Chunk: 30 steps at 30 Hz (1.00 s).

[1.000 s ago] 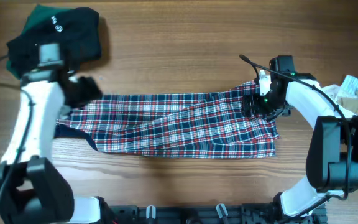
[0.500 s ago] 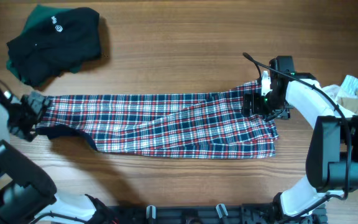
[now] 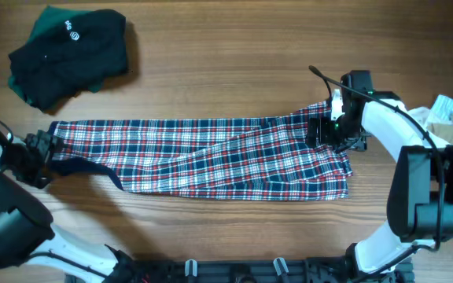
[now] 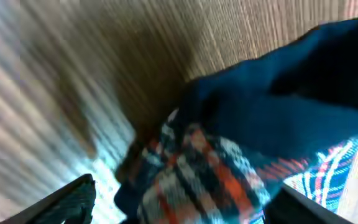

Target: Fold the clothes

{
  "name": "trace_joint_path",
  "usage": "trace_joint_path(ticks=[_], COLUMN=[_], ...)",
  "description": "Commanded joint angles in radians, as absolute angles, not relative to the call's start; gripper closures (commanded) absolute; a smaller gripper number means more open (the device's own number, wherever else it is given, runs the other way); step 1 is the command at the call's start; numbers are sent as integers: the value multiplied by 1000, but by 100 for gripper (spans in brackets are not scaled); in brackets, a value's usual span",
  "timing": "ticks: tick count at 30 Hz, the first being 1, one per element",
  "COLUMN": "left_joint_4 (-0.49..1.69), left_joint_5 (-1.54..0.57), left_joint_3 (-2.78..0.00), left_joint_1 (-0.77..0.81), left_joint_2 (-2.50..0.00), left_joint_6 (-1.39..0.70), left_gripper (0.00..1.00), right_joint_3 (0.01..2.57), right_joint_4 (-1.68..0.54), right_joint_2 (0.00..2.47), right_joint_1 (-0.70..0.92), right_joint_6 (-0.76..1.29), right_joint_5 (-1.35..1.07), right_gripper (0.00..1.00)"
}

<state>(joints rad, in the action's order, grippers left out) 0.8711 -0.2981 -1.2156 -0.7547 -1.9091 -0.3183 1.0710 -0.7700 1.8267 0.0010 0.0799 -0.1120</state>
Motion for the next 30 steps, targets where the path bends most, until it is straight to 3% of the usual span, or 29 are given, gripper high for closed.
trace_joint_path(ticks=[1,12,13,16,17,18,22,30], left_joint_4=[855,802,800,804,807,810,822,850], left_joint_5=[-328,-419,-419,-419,-419,-419,-419,-418], left_joint_3=[-1208,-1208,-1208,-1208,-1208,-1208,-1208,-1208], left_joint_1=[-757,-749,-746,-741,-741,-739,-738,-735], left_joint_2=[-1928,-2012,-2014,-2014,-2014,-2014,-2014,-1974], left_joint_6=[-291,-245,-245,-246,-246,-246,-245,-238], left_gripper=[15,17,20,49,55,68,96,96], right_joint_3=[1089,1148,1148,1156,1165,1177,1213,1230], right_joint_4=[-802,-866,-867,-872,-878,-885,-902,-905], right_joint_2=[1868,1868,1868,1866,1866,1865,1864,1864], right_joint_1=[2,2,2,2,2,2,2,2], right_joint_6=[107,105,105,106,106,107,108,115], right_joint_5=[-158,-157,-157,-157,-157,-158,-158,-157], right_gripper=[0,0,0,0,0,0,0,0])
